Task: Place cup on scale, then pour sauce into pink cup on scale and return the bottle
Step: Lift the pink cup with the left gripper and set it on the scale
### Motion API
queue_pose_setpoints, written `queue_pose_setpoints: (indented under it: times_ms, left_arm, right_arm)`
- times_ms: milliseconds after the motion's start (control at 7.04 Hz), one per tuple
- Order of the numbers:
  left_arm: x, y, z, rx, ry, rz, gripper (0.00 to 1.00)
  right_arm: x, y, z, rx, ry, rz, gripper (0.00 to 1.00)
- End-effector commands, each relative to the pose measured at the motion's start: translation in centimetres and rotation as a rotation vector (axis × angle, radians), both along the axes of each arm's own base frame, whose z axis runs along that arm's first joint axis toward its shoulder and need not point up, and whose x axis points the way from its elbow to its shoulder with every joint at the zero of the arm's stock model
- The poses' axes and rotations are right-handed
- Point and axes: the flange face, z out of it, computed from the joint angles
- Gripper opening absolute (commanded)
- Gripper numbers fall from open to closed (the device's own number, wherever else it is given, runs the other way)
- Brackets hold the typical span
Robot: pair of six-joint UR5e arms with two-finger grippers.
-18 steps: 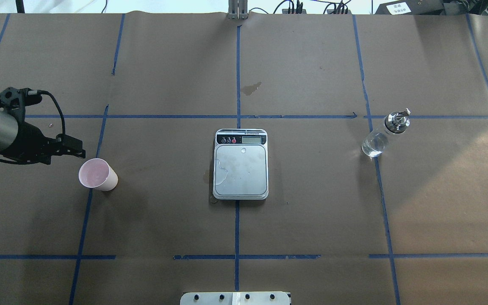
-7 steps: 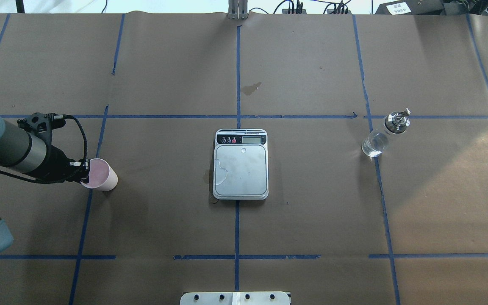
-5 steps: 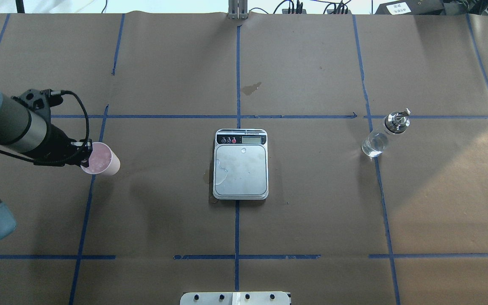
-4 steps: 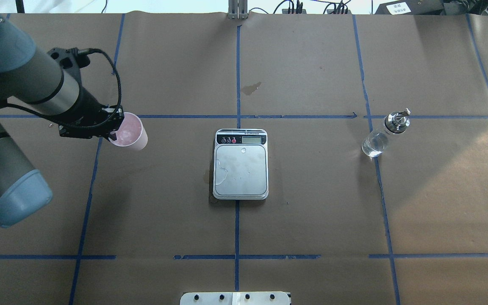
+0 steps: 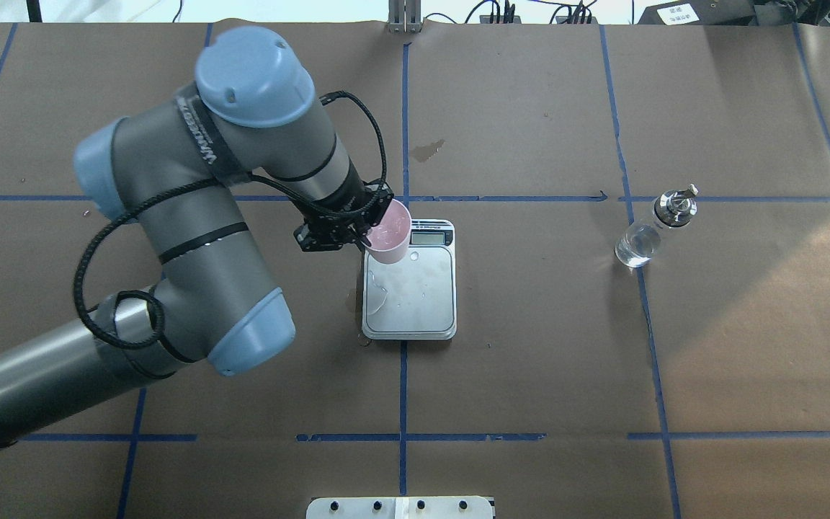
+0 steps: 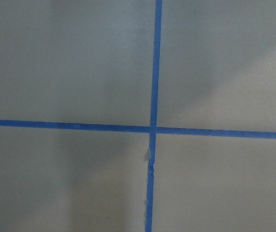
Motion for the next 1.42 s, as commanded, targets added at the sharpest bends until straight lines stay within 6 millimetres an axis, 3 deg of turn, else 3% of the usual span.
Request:
queue_pose_setpoints:
  times_ms: [0, 284, 426, 569, 711, 995, 1137, 1279]
  left_arm:
    - [5.6, 1.0, 0.6, -0.011, -0.040, -0.025, 0.00]
    - [6.5, 2.1, 2.9, -0.002, -0.044, 0.004, 0.00]
    - [6.5, 2.3, 3.0, -0.001, -0.041, 0.011, 0.00]
    - [6.0, 2.6, 2.7, 0.005, -0.028, 0.015, 0.93]
    - [3.9, 3.7, 1.7, 0.031, 0.011, 0.018, 1.00]
    - [0.8, 5.2, -0.2, 0.067, 0.069, 0.020, 1.00]
    - [-2.8, 3.5, -1.2, 0.078, 0.108, 0.024, 1.00]
    - [-8.8, 0.1, -1.8, 0.097, 0.115, 0.020, 1.00]
  right_arm:
    - [-0.4, -0.2, -0.3, 0.004, -0.005, -0.006, 1.00]
    - [-0.5, 0.0, 0.2, -0.017, -0.021, -0.002, 1.00]
    - [-0.5, 0.0, -0.1, -0.011, -0.021, -0.002, 1.00]
    - [-0.4, 0.2, -0.1, -0.009, -0.021, -0.001, 1.00]
    - [-0.4, 0.1, -0.6, 0.000, -0.023, -0.001, 1.00]
    - [-0.4, 0.1, -1.6, 0.020, -0.029, -0.002, 1.00]
    - [-0.4, 0.1, -3.0, 0.035, -0.026, 0.001, 1.00]
    - [-0.9, 0.1, -7.3, 0.054, -0.031, 0.033, 1.00]
